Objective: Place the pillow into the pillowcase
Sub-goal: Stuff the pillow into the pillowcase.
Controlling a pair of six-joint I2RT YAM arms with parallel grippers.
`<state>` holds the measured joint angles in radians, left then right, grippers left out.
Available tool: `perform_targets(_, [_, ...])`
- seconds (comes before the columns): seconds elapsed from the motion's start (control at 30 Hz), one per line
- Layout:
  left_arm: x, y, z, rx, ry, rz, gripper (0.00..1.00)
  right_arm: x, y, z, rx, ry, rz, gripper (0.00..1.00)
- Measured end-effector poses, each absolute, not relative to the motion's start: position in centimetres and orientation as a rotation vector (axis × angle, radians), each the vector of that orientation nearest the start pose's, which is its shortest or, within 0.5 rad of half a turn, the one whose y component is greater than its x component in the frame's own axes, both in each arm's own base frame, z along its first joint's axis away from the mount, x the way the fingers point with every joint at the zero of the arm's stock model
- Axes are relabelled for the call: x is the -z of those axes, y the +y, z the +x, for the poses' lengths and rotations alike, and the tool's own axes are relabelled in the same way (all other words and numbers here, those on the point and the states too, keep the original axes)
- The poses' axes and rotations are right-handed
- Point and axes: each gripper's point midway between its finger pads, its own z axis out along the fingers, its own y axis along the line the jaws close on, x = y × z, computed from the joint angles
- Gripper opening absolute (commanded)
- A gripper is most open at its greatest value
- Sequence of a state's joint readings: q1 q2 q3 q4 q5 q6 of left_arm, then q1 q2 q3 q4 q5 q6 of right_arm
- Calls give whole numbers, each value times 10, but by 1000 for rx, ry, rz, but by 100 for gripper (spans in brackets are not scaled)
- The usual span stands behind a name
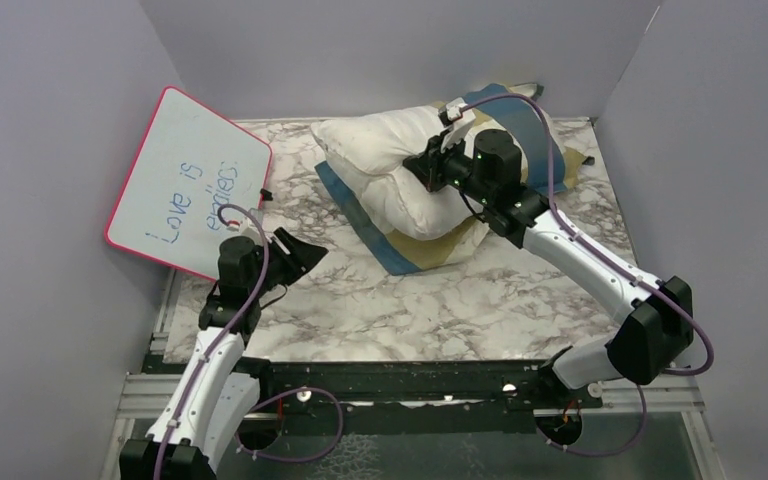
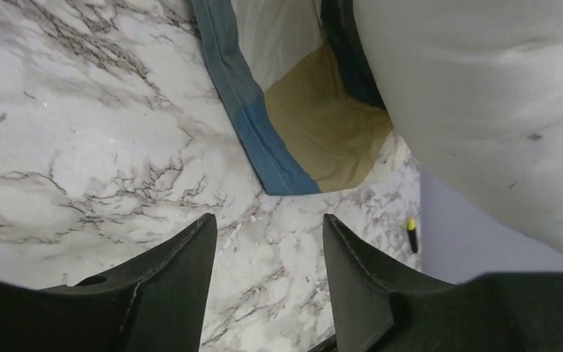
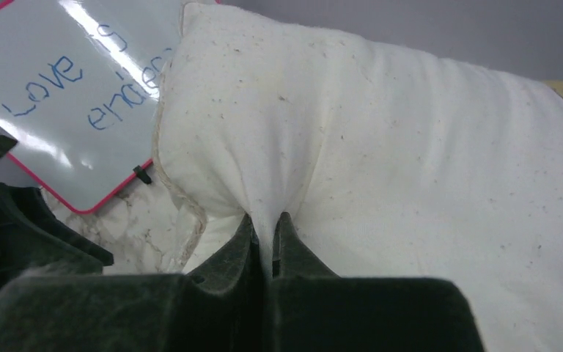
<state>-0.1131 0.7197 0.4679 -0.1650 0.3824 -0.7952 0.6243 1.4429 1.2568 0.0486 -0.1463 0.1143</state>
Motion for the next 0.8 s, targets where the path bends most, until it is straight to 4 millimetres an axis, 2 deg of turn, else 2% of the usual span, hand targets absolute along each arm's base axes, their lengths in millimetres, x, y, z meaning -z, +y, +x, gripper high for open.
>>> perform_targets(0.2, [-117,-134,264,1061,2028,-576,77,-315,297,371,-767,1686,-483,1])
perform_targets(0.27, [-109,-141,269,1073,2045,-576,81,-317,295,372,-788,1688,-470,1])
perform_targets(0.47, [-111,-162,286,1122,2027,-560,87,-331,287,371,-827,1670,-444,1])
perform_targets(0.67, [-112,-183,294,1140,2024,-547,88,-371,273,362,-851,1589,-413,1])
perform_targets(0.8, [-102,-199,298,1155,2041,-530,88,-395,266,350,-873,1538,-405,1])
